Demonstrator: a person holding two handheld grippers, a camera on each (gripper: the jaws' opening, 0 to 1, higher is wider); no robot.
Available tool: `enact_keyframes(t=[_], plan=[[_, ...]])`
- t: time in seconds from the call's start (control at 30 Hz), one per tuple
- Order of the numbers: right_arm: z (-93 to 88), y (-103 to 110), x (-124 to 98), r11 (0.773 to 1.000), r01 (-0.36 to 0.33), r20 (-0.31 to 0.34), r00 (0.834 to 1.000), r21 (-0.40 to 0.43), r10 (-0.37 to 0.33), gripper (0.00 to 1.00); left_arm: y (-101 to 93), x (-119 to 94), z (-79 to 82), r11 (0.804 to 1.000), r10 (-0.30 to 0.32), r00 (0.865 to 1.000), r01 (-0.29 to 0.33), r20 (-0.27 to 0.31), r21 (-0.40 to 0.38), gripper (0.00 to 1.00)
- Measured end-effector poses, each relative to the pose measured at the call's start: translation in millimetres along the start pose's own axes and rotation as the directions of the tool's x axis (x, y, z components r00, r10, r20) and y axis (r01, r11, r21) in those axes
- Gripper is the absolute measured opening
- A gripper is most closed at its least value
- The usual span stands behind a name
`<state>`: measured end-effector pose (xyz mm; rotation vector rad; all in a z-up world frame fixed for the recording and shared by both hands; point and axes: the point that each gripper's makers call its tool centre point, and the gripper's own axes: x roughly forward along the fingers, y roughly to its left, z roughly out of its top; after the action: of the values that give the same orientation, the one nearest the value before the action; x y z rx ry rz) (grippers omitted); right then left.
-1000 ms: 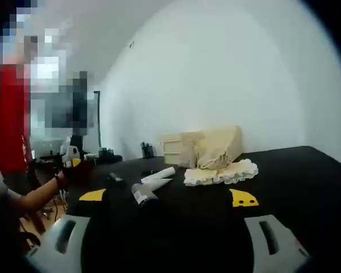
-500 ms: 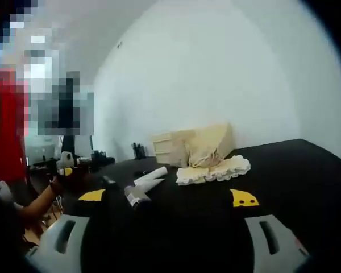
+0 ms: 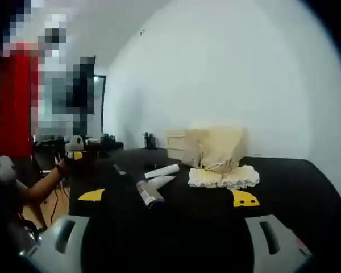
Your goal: Open the drawer, pick up the cosmetic bottles from the table one by one, place them into the drawer, release the gripper, close the drawer, and move the gripper away
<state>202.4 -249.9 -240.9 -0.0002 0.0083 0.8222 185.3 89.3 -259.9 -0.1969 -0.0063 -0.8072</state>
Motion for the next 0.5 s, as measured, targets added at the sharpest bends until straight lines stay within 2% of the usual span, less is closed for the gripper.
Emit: enact_keyframes(t=[0.07,0.17,0.2,0.23,0.3,0.33,0.4,0.43,0.5], plan=[[5.3,2.5,1.8,1.0,0.009,0.004,1.0,0.013,-0.01,0.8,0.4,2.1,-1.0,1.0,-0.009,1.0,0.009,-0.011,-0.003,0.96],[2.8,6.8,7.1,0.999,0.035,-0.031,0.999,0.001,-0.035,0.8,1.0,4.2,-3.0,1.0,-0.013,0.999,0.013,-0.03,-0.003,0.96],[-0.2,11.9,9.4,1.0,0.023,-0.052,0.998,-0.009,-0.023,0.77,1.0,4.5,-3.5,1.0,-0.011,0.999,0.011,-0.034,0.002,0.96],[0.9,26.9,11.3,0.998,-0.052,-0.042,0.998,-0.032,0.05,0.76,4.2,4.1,-2.6,1.0,0.005,0.999,-0.004,-0.032,0.017,0.95],[-1.0,45.7,14.0,0.989,-0.134,-0.062,0.988,0.066,0.138,0.76,9.7,3.8,2.8,0.999,0.034,0.999,-0.034,-0.02,0.019,0.95],[2.9,53.3,16.1,0.983,-0.181,-0.05,0.982,0.041,0.183,0.78,12.4,3.5,5.2,0.999,0.043,0.999,-0.042,-0.023,0.023,0.94],[9.6,47.5,22.3,0.985,-0.159,-0.061,0.985,0.068,0.163,0.77,21.5,0.6,13.0,0.995,0.096,0.995,-0.094,-0.034,0.034,0.94],[16.6,48.1,24.5,0.985,-0.168,-0.042,0.984,0.046,0.17,0.77,21.5,-0.8,20.2,0.993,0.108,0.994,-0.107,-0.027,0.043,0.93],[25.1,40.7,30.6,0.986,-0.152,-0.045,0.987,0.069,0.155,0.75,17.5,-2.8,35.9,0.992,0.116,0.993,-0.114,-0.022,0.056,0.93]])
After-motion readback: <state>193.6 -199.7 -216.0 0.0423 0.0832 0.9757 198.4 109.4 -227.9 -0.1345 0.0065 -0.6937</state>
